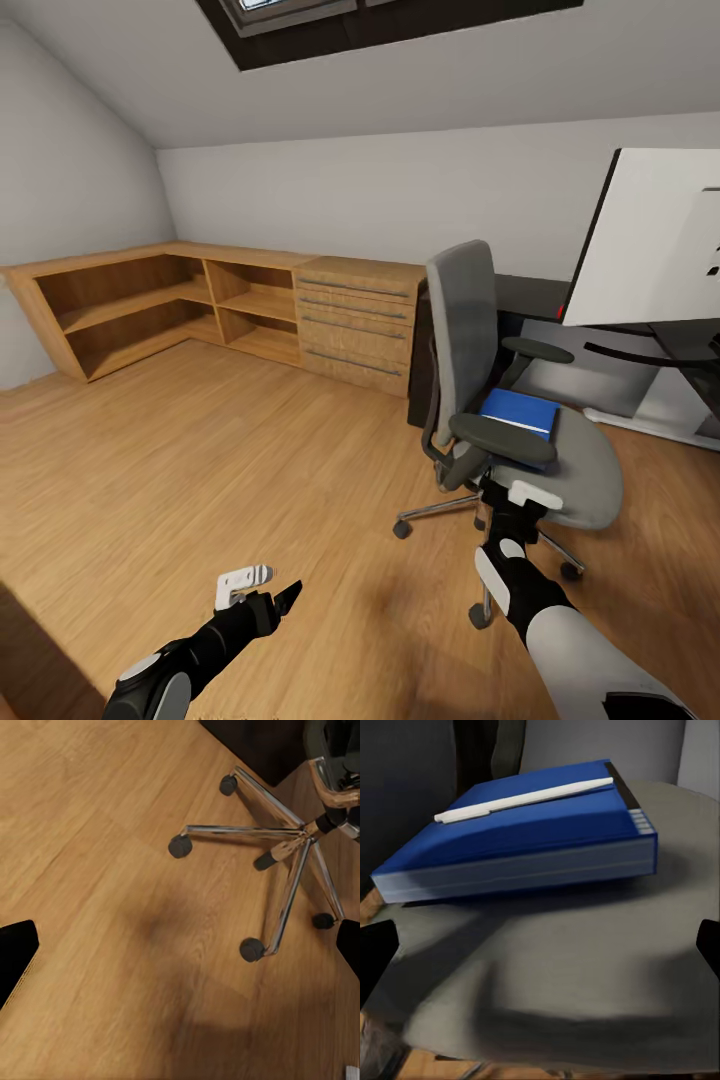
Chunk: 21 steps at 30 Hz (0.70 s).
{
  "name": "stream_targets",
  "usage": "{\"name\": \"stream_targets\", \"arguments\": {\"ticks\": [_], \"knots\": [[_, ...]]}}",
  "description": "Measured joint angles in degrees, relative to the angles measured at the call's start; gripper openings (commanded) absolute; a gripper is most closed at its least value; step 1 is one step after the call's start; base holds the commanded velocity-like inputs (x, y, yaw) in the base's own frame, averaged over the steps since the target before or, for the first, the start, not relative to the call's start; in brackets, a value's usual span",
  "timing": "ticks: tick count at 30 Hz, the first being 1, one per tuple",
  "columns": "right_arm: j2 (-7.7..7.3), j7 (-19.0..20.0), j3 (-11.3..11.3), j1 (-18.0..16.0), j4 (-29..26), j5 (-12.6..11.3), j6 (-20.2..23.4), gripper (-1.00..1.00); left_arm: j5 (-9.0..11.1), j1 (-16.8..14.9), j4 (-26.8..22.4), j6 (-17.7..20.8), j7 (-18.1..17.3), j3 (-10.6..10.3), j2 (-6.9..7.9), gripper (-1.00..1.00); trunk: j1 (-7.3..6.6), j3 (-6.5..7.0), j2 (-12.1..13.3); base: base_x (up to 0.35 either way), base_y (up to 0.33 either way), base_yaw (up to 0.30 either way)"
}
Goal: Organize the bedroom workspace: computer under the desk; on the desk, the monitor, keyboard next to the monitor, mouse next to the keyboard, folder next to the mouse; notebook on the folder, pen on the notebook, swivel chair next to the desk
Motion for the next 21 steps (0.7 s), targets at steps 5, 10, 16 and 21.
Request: {"name": "stream_targets", "arguments": {"ticks": [5,10,16,21], "knots": [[0.0,0.0,0.0,0.0,0.0,-0.04,-0.02,1.0,0.02,0.0,0.0,0.0,0.0,0.0,0.0,1.0,0.0,0.0,0.0,0.005,0.002,0.268],[0.0,0.0,-0.03,0.01,-0.02,-0.01,-0.02,1.0,-0.02,0.0,0.01,0.0,-0.02,-0.02,0.0,1.0,-0.02,0.0,0.0,0.131,0.0,0.135],[-0.01,0.0,-0.04,0.01,-0.09,0.0,-0.02,1.0,0.02,-0.04,0.02,0.06,-0.12,-1.26,-0.04,1.0,0.0,0.0,0.0,0.033,0.001,0.012],[-0.01,-0.01,-0.05,0.01,-0.09,0.01,-0.02,1.0,0.03,-0.02,0.01,0.07,-0.11,-1.45,-0.03,1.0,0.0,0.0,0.0,0.002,0.055,0.001]]}}
